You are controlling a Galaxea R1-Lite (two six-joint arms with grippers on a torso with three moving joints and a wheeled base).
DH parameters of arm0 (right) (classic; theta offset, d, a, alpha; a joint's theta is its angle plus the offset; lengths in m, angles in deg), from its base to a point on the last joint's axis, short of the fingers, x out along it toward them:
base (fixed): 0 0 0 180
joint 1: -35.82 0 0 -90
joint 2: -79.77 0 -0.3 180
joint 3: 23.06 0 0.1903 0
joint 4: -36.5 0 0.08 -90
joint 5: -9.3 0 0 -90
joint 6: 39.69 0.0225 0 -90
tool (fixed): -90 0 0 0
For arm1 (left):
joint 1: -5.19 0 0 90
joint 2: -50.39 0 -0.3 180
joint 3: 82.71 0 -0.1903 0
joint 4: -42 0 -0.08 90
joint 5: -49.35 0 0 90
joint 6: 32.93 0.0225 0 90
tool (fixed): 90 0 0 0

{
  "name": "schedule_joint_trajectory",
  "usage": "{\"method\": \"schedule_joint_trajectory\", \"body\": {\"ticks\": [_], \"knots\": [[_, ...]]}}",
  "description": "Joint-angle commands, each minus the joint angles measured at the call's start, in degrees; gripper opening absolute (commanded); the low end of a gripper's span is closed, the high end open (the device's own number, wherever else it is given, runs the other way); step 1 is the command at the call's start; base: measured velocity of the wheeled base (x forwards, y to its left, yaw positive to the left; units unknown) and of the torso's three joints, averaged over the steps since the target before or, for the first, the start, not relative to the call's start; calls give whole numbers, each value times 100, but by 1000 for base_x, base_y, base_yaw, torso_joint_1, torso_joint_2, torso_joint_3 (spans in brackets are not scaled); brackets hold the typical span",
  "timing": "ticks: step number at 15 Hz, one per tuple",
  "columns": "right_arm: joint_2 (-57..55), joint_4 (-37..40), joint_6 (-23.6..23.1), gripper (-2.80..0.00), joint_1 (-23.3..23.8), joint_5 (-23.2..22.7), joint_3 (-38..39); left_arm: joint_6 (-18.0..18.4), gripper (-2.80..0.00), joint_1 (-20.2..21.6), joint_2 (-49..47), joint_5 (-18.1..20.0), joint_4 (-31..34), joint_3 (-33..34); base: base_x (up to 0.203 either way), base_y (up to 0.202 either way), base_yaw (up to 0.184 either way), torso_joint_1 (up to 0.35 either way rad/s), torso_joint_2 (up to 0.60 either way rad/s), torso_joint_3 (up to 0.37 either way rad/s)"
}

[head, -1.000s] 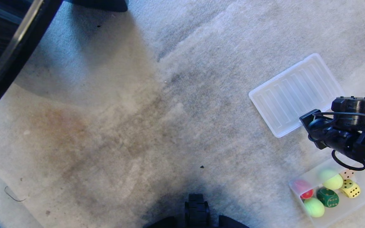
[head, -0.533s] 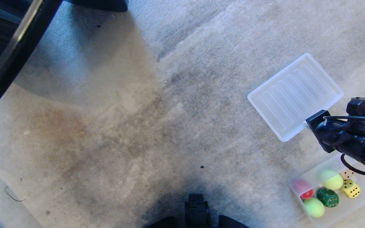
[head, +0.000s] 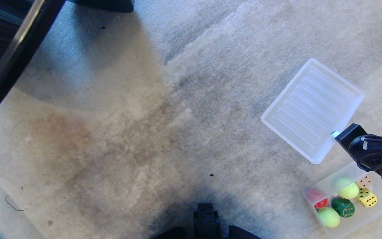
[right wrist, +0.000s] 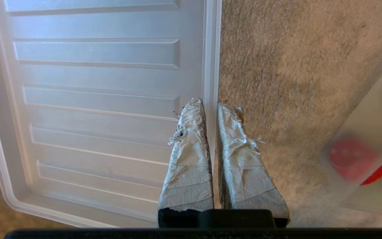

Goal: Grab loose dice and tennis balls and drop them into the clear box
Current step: Close the lid

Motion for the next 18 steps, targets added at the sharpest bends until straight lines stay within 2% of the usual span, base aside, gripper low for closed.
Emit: {"method": "schedule_joint_trajectory", "body": {"ticks": [1,4,9,12,15,18], "knots": [[547,-22,-77,-280,-60,25,236,-9,-280,0,0,-5,2,0,0,0,0,0,0,0],[1362,99,-485,-280,-103,88,592,-9,-280,0,0,-5,2,0,0,0,0,0,0,0],[3450,1696,-1117,-280,-153,98,801,-9,-280,0,0,-5,2,0,0,0,0,0,0,0],[4517,2060,-1648,-280,-78,66,1289,-9,-280,0,0,-5,2,0,0,0,0,0,0,0],[5504,2546,-2231,-280,16,-7,1648,-9,-280,0,0,-5,2,0,0,0,0,0,0,0],[6440,3258,-2794,-280,117,-355,1957,-9,-280,0,0,-5,2,0,0,0,0,0,0,0]]}}
